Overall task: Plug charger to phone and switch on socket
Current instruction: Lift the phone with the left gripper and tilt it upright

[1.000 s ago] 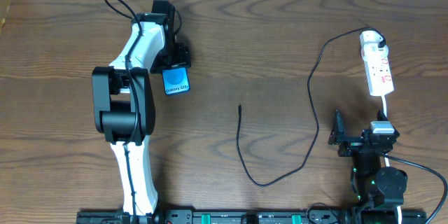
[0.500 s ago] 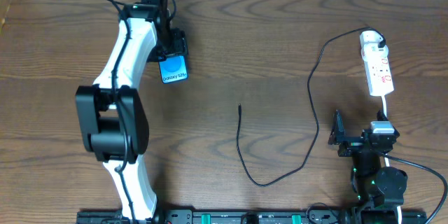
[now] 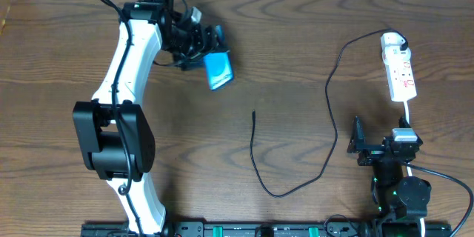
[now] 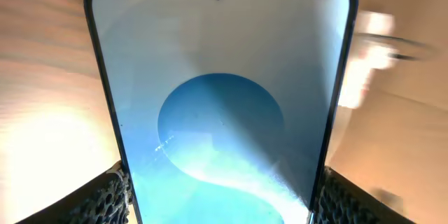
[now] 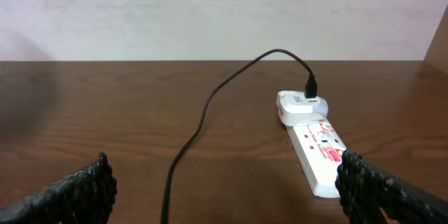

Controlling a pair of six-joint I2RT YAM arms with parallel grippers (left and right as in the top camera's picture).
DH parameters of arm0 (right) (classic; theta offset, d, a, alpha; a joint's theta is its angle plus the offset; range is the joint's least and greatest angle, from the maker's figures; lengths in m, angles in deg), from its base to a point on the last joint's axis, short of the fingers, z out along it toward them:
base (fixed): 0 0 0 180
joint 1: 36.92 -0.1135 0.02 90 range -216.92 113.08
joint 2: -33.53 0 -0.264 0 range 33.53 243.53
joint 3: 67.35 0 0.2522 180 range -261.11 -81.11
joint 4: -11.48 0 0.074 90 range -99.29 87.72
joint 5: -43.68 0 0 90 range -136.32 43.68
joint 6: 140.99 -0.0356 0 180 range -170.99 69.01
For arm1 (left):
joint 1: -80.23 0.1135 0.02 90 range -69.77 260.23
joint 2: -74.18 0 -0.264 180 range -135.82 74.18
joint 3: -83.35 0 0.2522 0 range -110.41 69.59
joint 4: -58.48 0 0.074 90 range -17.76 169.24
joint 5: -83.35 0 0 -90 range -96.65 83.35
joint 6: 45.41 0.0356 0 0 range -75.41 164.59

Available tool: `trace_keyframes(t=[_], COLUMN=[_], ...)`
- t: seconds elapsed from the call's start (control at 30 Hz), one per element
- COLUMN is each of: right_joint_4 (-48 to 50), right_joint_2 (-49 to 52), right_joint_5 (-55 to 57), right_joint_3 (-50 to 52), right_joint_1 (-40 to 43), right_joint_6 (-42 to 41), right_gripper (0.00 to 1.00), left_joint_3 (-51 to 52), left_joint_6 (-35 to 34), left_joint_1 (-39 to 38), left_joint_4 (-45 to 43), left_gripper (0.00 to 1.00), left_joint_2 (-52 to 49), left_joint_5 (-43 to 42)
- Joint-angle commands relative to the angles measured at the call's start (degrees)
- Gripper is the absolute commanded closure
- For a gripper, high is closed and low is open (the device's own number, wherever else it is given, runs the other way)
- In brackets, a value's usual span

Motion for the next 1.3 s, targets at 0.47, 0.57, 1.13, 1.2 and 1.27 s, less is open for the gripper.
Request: trace_keyframes(t=[0.47, 0.57, 1.13, 1.2, 1.27], right_joint_4=[-0.3, -0.3, -0.3, -0.3, -0.3], right_joint_2=[-0.3, -0.3, -0.3, -0.3, -0.3], right_joint_5=[0.3, 0.3, 0.3, 0.3, 0.3], right_joint_3=[0.1, 0.1, 0.1, 0.1, 0.1], right_joint_1=[-0.9, -0.9, -0.9, -0.9, -0.9], right_joint_6=[-0.8, -0.8, -0.8, -0.8, -0.8], right_gripper=[0.01, 0.01, 0.01, 0.01, 0.01], left_joint_3=[-1.2, -1.2, -1.2, -1.2, -1.2], left_joint_6=[-47.0, -49.8, -54.9, -54.9, -54.9], left_joint_1=[0.1, 0.1, 0.1, 0.1, 0.1], left_joint_4=[0.6, 0.6, 0.6, 0.6, 0.6], left_gripper=[0.93, 0.93, 0.93, 0.93, 0.93], left_joint_2=[1.8, 1.8, 1.8, 1.8, 1.8], left_joint_5=[-36.0, -39.0, -45.3, -45.3, -45.3])
